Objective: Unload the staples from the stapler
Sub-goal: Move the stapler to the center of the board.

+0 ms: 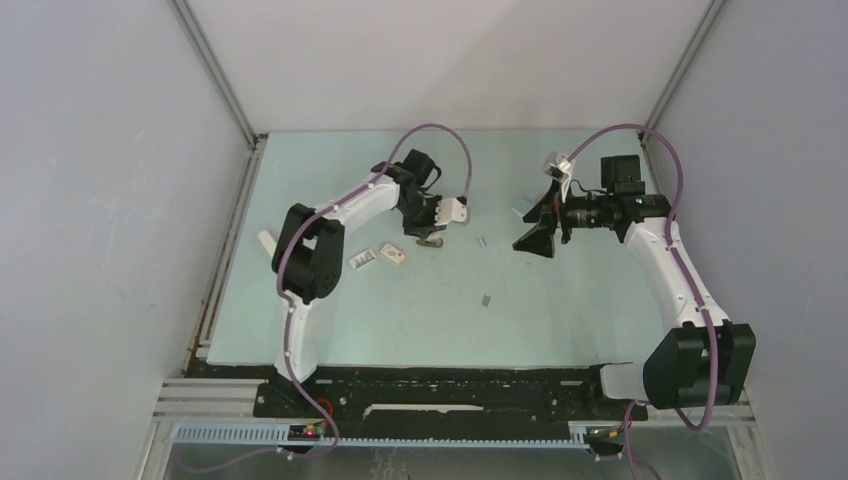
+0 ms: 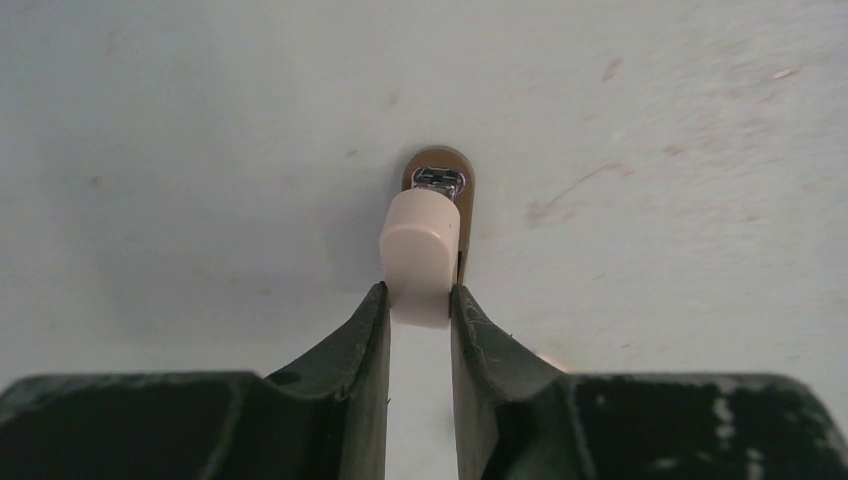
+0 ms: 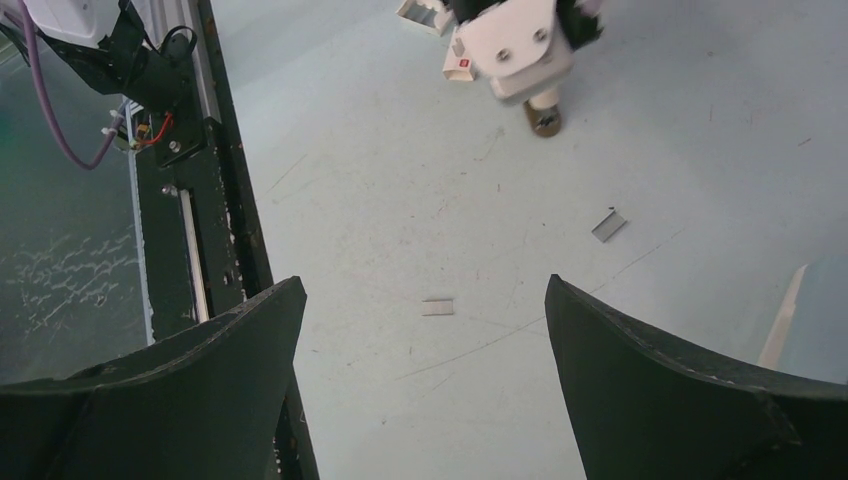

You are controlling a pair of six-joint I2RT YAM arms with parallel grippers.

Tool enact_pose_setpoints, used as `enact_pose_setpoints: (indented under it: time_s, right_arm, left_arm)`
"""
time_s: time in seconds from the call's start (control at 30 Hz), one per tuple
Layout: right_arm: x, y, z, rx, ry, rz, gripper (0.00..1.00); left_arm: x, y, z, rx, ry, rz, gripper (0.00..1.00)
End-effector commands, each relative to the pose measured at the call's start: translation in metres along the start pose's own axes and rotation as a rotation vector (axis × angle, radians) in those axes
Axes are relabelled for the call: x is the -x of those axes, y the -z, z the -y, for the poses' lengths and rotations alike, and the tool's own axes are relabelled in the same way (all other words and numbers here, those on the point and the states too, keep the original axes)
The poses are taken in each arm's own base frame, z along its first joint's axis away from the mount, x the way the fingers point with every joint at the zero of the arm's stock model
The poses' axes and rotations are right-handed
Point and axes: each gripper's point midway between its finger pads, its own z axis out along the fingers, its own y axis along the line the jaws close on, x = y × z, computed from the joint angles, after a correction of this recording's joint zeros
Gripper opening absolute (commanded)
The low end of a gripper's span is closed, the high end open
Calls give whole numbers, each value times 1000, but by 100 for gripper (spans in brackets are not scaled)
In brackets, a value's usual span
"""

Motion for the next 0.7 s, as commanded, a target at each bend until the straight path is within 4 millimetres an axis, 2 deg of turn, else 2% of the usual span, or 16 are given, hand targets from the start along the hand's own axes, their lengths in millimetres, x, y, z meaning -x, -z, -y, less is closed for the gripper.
enact_pose_setpoints:
  time_s: [0.0, 0.1, 0.3, 0.57, 0.67]
  right_arm:
    - [4, 4, 0, -6, 17, 7, 100]
    - [3, 5, 0, -5, 14, 7, 100]
    - [1, 5, 1, -5, 10, 4, 100]
    - [-3, 5, 5, -12, 10, -9, 100]
    - [-6, 5, 7, -23, 14, -21, 100]
  left_arm:
    - [43, 12, 22, 25, -12, 103, 9]
    - [52, 0, 41, 6, 6, 119, 9]
    - [63, -10, 58, -4, 88, 140, 13]
    - [66, -8, 62, 57, 178, 174, 47]
    - [67, 0, 62, 96, 217, 190, 53]
